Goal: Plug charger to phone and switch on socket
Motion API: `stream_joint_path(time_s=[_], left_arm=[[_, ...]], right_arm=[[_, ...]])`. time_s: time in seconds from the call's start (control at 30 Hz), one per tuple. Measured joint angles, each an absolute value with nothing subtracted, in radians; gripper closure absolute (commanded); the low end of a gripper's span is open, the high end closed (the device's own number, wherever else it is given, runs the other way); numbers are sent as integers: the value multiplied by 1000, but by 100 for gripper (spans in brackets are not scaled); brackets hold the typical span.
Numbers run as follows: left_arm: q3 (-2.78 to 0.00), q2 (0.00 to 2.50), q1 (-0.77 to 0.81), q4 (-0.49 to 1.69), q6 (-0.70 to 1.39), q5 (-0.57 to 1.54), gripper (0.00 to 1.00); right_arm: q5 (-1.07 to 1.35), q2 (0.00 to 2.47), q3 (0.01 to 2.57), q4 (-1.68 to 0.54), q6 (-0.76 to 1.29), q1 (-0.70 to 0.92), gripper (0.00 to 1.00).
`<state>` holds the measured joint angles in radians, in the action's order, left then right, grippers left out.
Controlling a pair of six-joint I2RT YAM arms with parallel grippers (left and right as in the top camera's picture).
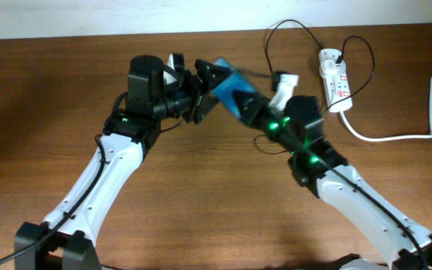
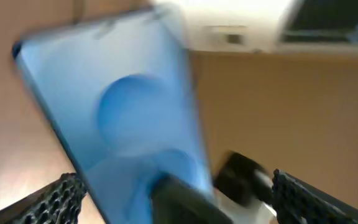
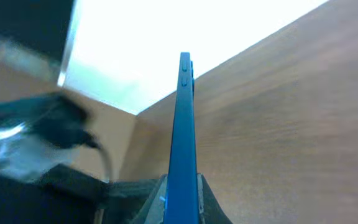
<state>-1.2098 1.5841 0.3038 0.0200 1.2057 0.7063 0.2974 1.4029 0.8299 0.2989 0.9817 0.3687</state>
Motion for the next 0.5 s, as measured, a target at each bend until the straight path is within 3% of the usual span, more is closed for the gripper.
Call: stream_joint_path(time_s=[0.1,0.23,0.5], left_arm=[[-1216,1561,289,34,1069,738,1],[-1227,1533,218,231,863,777,1],[-1215,1533,136,526,554,775,1]], right_arm=[[355,1414,818,219,1115,303,96],[513,1421,807,171,1309,216,96],[665,1421,807,177,1421,206,96]])
